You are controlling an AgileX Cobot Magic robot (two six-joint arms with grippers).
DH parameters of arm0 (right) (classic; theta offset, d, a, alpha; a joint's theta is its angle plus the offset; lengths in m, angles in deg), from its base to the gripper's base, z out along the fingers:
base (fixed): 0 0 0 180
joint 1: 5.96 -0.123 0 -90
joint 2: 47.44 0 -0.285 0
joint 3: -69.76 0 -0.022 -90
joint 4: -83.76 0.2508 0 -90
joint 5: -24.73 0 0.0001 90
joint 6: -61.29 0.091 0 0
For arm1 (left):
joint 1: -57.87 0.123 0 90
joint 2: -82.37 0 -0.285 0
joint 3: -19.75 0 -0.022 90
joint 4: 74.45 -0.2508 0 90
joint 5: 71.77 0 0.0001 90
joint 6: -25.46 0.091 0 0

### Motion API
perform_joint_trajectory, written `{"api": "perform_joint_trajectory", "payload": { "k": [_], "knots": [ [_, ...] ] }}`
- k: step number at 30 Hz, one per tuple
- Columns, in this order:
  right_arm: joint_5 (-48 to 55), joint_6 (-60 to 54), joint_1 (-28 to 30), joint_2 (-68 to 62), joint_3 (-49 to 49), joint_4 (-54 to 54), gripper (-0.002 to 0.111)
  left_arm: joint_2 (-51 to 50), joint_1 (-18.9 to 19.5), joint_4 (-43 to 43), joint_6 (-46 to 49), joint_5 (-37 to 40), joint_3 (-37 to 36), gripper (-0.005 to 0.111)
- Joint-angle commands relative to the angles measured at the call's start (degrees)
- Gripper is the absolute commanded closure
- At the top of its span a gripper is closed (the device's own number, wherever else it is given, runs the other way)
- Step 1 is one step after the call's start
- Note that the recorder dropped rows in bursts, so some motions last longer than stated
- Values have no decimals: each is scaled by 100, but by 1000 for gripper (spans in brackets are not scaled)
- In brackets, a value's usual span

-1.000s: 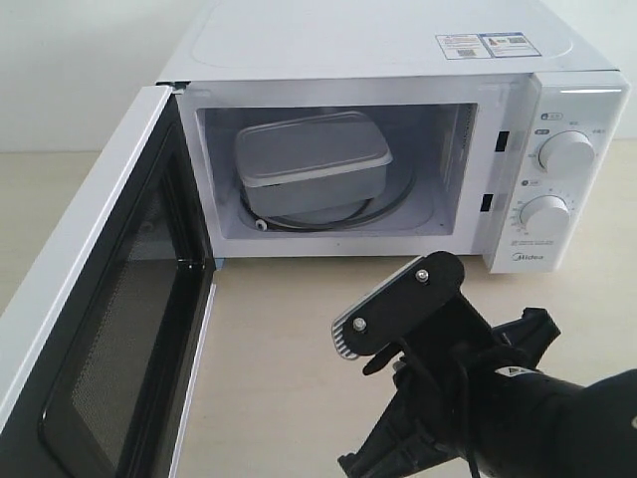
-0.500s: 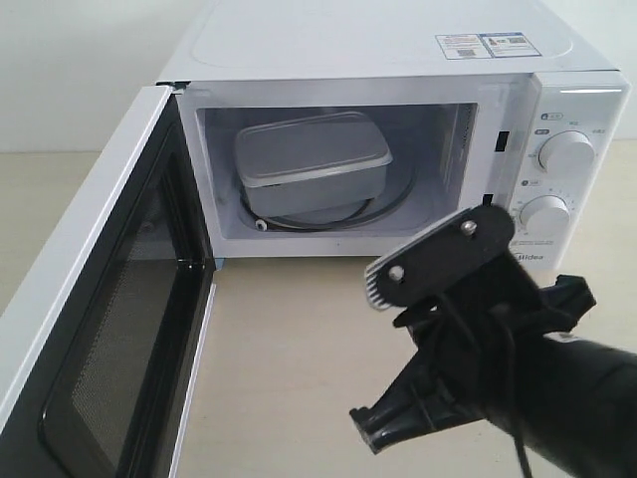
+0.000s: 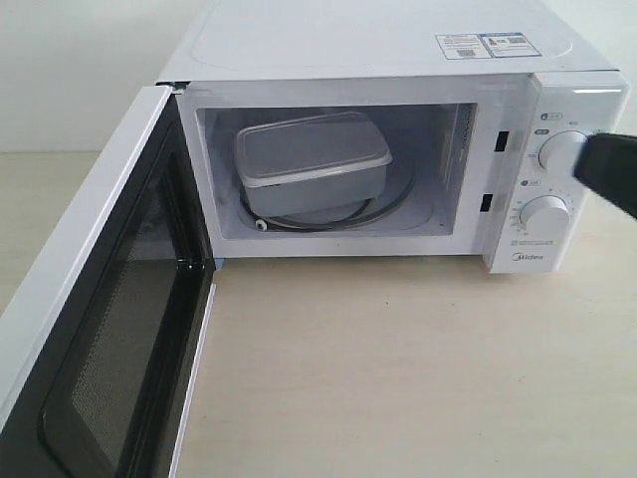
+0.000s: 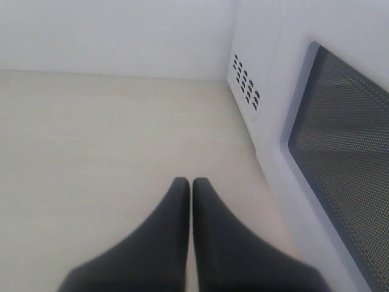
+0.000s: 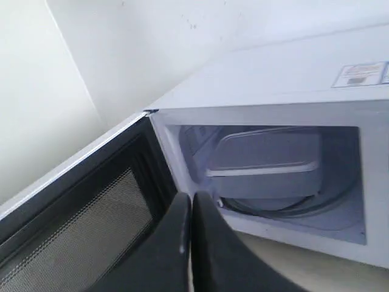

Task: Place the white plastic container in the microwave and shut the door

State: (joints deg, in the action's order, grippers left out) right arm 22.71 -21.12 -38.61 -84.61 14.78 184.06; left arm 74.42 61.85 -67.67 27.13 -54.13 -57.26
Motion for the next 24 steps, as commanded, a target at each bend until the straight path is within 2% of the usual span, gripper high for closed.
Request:
{"api": "perform_joint_trajectory", "payload": {
  "k": [1,5,9,13,24],
  "knots": [
    [202,-52,1105,1408,-967,-36,108,17,16,-20,9,-8,-21,103],
    [202,133,1790,2324,-1678,-36,108,17,16,-20,9,-8,-21,103],
    [246,246,2367,2841,-1971,-36,108,17,16,-20,9,-8,-21,103],
    [202,246,2562,2877,-2046,-36,108,17,16,-20,9,-8,-21,103],
    [-108,246,2599,2939,-2224,-36,108,17,16,-20,9,-8,-21,103]
  ]
}}
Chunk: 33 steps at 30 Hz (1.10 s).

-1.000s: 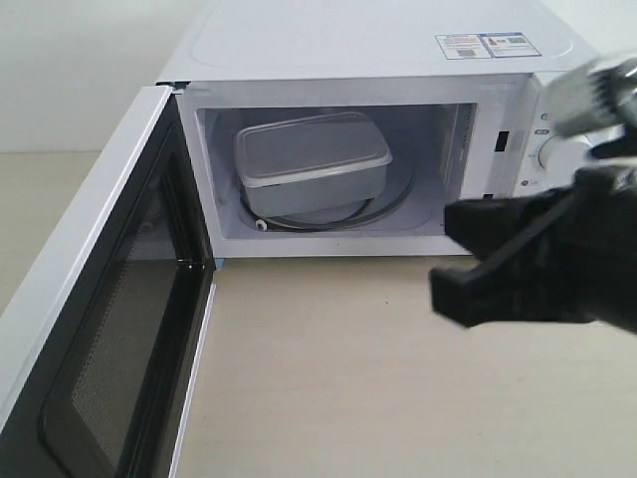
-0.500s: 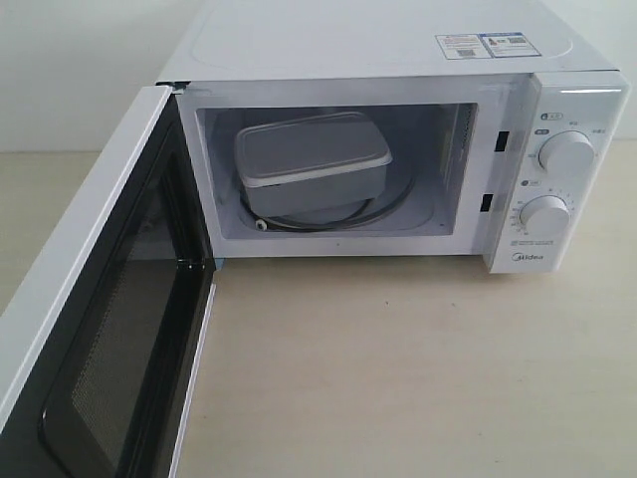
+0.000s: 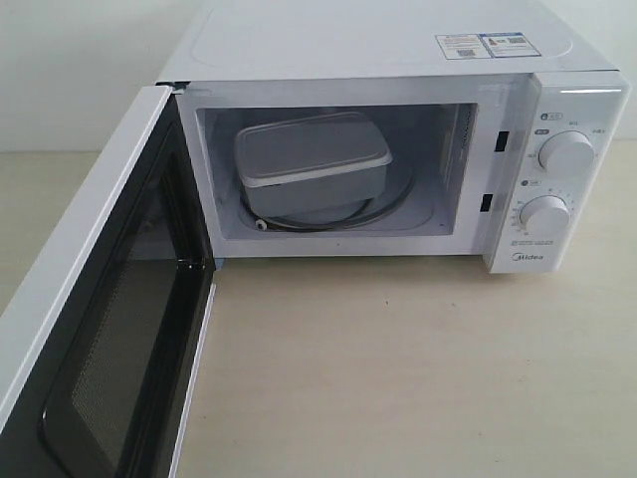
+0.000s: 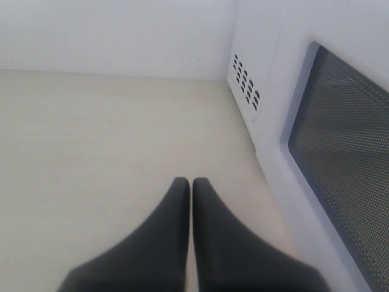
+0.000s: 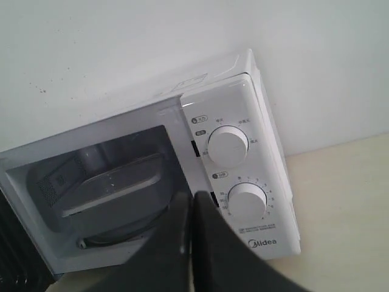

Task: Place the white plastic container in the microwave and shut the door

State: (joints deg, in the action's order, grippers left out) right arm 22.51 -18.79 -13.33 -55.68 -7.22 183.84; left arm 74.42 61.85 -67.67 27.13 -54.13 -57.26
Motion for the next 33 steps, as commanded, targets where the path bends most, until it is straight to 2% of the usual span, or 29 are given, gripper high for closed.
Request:
{"api": "perform_joint_trajectory", "payload": {
  "k": [1,5,13,33],
  "knots": [
    [-132,12,112,46,-24,-14,108,17,16,-20,9,-8,-21,103],
    [-238,12,269,46,-24,-14,108,17,16,-20,9,-8,-21,103],
    [222,30,905,46,-24,-14,108,17,16,-20,9,-8,-21,103],
    [-65,505,902,46,-24,-14,108,17,16,-20,9,-8,-21,103]
  ]
}}
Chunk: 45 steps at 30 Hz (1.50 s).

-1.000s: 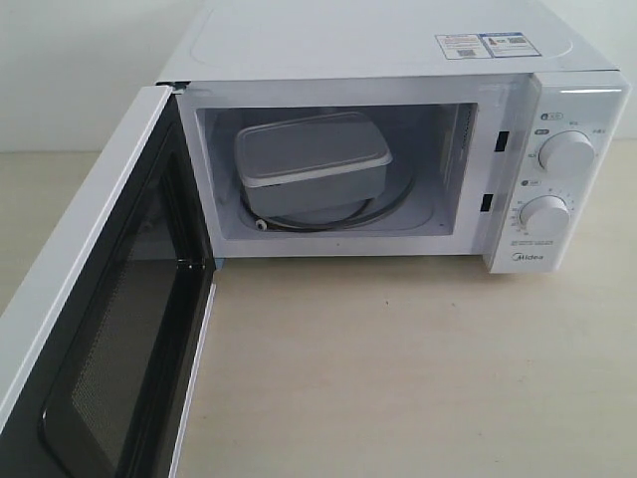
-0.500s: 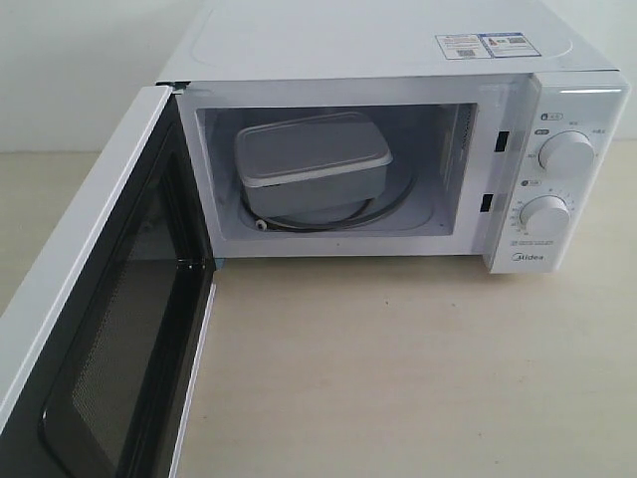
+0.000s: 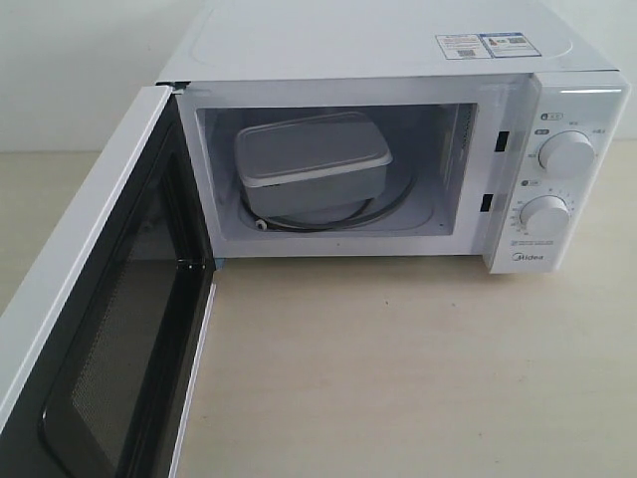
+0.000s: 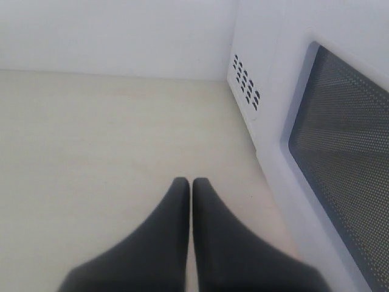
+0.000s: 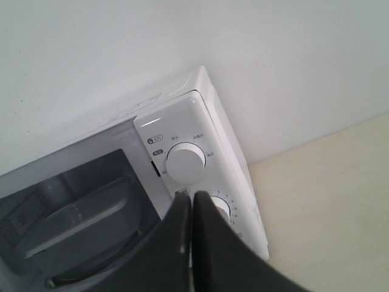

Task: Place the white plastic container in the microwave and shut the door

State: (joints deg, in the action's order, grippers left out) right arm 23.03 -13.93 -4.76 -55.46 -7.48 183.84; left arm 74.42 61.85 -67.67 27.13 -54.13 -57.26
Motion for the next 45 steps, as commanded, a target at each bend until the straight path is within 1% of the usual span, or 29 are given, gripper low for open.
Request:
{"api": "perform_joint_trajectory", "payload": {
  "k": [1,12,15,16,17,19,22,25,28,33,36,42,45],
  "knots": [
    [-157,20,45,24,2,-14,108,17,16,-20,9,-8,-21,103],
    [-163,42,45,24,2,-39,108,17,16,-20,9,-8,-21,103],
    [242,613,45,24,2,-1494,108,17,16,-20,9,-8,-21,103],
    [446,1160,45,24,2,-2460,108,17,16,-20,9,-8,-21,103],
    [567,1629,45,24,2,-3158,108,17,16,-20,9,-8,-21,103],
    [813,3066,45,24,2,-4903,108,17,16,-20,9,-8,-21,103],
    [1105,4834,45,24,2,-6827,108,17,16,-20,9,-8,-21,103],
    [1455,5629,45,24,2,-8040,108,17,16,-20,9,-8,-21,103],
    [1736,5777,45,24,2,-8448,108,17,16,-20,9,-8,-21,103],
    [1977,5808,45,24,2,-8685,108,17,16,-20,9,-8,-21,103],
    [2107,6419,45,24,2,-9120,108,17,16,-20,9,-8,-21,103],
    [2099,8193,45,24,2,-10179,108,17,16,-20,9,-8,-21,103],
    [2099,8390,45,24,2,-10279,108,17,16,-20,9,-8,-21,103]
  ]
}}
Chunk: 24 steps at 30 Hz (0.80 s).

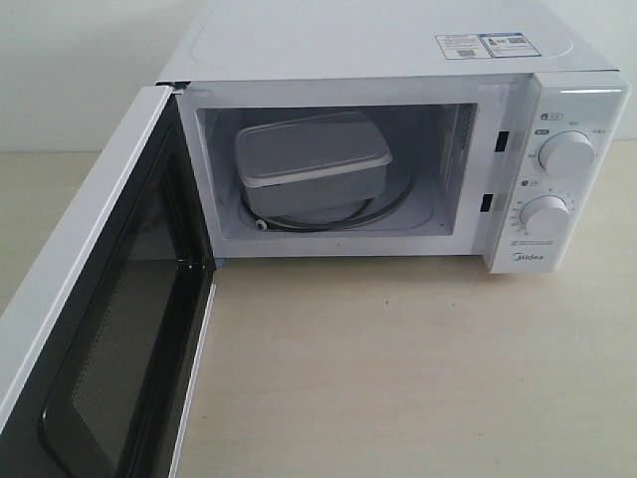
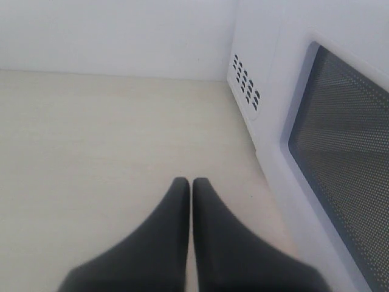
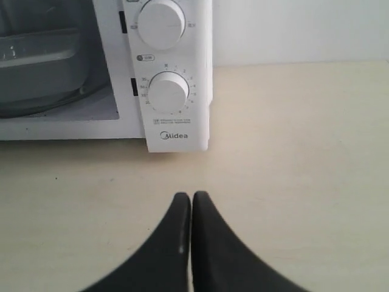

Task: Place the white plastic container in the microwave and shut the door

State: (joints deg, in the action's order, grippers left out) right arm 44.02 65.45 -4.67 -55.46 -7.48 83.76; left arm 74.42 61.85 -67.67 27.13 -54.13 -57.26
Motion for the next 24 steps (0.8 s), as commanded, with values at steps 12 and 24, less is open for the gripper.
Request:
{"api": "perform_joint_trajectory", "payload": {
  "k": [12,24],
  "knots": [
    [26,449,36,24,2,-221,108,17,16,-20,9,-8,-21,103],
    [26,449,36,24,2,-221,108,17,16,-20,9,-8,-21,103]
  ]
}}
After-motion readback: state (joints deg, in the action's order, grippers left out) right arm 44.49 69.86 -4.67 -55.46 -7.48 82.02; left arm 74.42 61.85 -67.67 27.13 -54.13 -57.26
